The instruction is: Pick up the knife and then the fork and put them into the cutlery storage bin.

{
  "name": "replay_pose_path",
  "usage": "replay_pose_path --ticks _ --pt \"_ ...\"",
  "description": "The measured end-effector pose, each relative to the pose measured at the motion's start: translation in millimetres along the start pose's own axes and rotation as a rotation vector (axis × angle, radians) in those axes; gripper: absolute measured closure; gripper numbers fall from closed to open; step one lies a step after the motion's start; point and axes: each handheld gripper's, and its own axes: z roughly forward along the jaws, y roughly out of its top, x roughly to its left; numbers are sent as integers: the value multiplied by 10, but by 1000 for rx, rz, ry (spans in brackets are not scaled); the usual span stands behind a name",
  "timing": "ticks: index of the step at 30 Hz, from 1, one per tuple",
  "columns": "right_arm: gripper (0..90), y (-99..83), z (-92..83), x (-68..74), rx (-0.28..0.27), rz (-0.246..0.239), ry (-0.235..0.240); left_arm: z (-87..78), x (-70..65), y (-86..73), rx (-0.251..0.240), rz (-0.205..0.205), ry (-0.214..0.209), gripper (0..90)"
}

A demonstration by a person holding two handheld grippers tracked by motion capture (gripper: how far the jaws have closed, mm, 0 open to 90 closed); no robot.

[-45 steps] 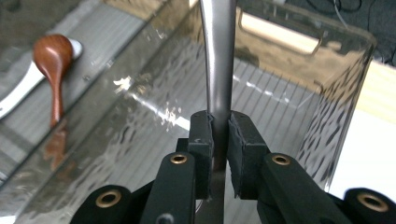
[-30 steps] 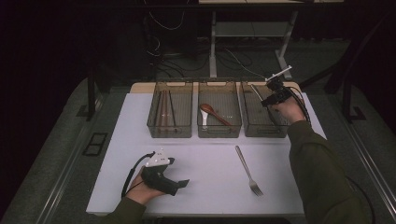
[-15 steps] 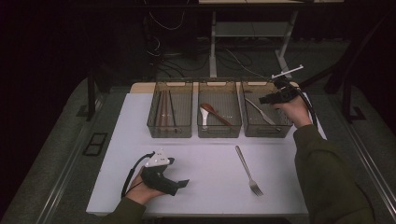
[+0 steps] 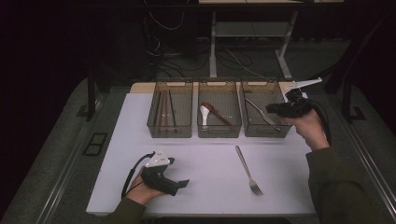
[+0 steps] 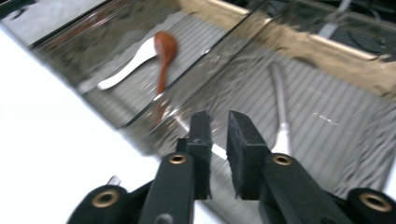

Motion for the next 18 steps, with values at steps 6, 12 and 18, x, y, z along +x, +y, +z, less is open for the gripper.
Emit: replay_pose_path --ticks 6,12,18 --pt "896 -271 -32 211 20 -33 58 2 -6 2 0 -1 1 8" --pt "897 -467 54 417 69 -80 89 -2 -6 1 -1 0 2 8" --pt "897 -604 238 523 123 -87 93 2 -10 -7 9 13 8 8"
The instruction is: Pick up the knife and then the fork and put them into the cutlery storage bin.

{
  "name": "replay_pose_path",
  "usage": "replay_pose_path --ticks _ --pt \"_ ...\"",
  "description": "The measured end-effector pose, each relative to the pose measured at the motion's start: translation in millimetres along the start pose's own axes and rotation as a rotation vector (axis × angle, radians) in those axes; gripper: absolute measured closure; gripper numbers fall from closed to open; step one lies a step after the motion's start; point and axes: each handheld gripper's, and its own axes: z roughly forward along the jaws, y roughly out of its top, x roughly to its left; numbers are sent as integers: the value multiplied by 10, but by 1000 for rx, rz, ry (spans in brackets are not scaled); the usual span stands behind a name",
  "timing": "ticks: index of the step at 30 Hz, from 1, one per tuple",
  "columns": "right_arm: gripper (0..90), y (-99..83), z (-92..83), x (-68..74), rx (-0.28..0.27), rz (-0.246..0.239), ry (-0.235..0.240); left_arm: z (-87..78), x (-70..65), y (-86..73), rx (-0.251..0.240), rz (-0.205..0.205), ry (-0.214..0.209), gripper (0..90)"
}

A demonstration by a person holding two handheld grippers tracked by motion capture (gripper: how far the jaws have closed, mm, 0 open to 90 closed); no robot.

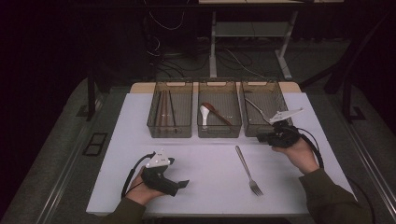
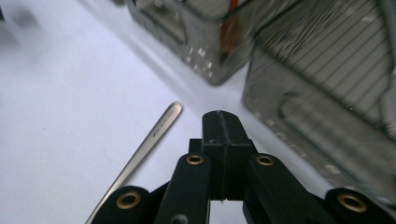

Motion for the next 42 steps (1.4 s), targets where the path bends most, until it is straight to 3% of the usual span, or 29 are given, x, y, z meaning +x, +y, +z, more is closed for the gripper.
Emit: replay_pose_path --ticks 4,15,29,42 --pt "897 -37 182 42 33 -4 20 3 3 -4 9 13 4 8" --pt "897 -14 551 231 100 -55 31 -16 2 -4 -10 0 16 8" --pt "897 25 685 278 110 -51 28 -1 -24 19 -25 -16 34 10" --pt "897 121 804 465 116 -86 89 -4 -29 22 -30 -2 34 10"
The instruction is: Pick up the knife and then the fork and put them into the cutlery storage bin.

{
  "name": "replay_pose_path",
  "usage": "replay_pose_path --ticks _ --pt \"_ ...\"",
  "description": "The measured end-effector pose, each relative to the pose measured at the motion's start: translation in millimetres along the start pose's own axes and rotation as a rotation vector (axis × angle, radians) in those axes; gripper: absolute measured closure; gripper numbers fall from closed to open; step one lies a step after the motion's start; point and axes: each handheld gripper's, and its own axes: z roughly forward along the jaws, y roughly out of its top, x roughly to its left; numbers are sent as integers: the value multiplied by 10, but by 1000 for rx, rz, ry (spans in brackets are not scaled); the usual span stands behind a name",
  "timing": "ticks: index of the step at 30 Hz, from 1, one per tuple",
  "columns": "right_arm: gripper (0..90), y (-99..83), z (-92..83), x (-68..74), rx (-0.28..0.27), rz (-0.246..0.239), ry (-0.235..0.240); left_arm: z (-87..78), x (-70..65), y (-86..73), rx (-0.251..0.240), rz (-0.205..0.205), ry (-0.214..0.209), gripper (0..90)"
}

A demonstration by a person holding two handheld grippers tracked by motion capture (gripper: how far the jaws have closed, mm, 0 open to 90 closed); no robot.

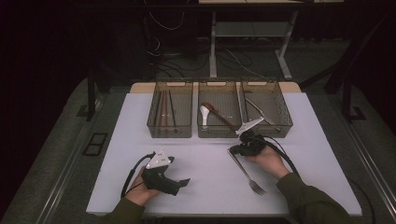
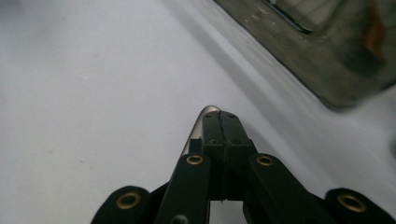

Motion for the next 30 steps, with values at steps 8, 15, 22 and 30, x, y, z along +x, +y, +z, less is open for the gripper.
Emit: replay_pose_path --ticks 8,15,22,30 --pt "897 75 71 159 19 -41 39 -2 8 -1 3 -8 3 10" --pt "897 109 111 304 30 -85 64 -6 11 3 1 -8 4 10" --pt "754 114 -73 224 9 -60 54 -3 8 1 1 -5 6 10" --pt "599 39 -375 201 110 -28 53 -4 -10 6 1 11 6 10"
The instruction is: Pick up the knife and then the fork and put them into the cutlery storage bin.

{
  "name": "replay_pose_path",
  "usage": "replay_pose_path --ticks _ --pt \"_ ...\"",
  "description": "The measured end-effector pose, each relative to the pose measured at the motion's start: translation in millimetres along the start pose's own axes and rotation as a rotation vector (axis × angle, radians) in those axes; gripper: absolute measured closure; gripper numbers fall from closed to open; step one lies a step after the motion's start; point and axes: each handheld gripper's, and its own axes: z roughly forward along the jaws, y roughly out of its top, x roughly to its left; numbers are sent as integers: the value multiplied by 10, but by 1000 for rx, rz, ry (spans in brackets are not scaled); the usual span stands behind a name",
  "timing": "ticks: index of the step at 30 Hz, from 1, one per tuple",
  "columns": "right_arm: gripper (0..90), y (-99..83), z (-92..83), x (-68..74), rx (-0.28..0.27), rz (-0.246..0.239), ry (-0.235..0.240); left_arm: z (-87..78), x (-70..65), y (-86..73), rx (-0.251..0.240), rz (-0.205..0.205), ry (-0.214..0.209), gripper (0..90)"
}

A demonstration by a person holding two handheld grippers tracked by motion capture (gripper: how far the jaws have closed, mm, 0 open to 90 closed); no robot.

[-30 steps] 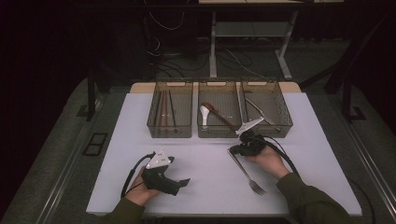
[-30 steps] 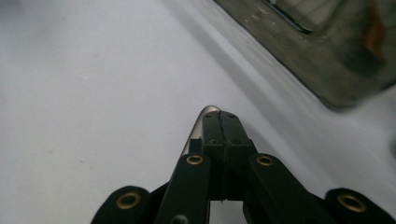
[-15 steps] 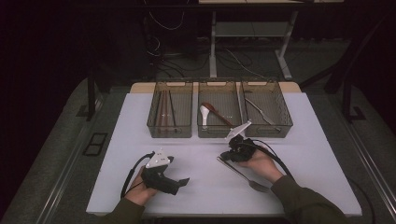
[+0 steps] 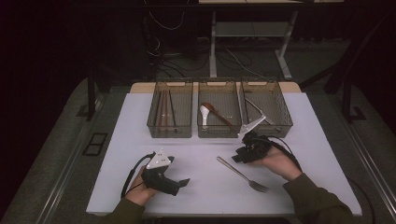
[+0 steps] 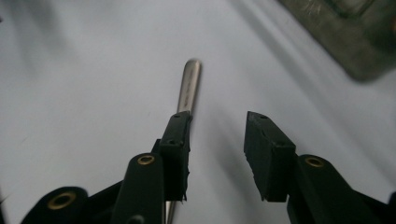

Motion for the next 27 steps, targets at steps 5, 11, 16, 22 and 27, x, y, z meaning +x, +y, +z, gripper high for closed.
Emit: replay_pose_path --ticks 5,11,16,22,27 --pt "564 -60 -130 50 38 4 2 2 2 -1 3 3 1 10" --pt "560 -145 -130 135 109 -24 -1 -14 5 4 -2 7 5 10" --pt "600 -217 -81 196 163 -46 1 -10 8 -2 -2 1 7 10" --pt "622 -241 31 249 229 -50 -1 -10 11 -4 4 1 8 10" --pt "647 -228 83 261 257 -53 -5 -3 8 -7 9 1 6 10"
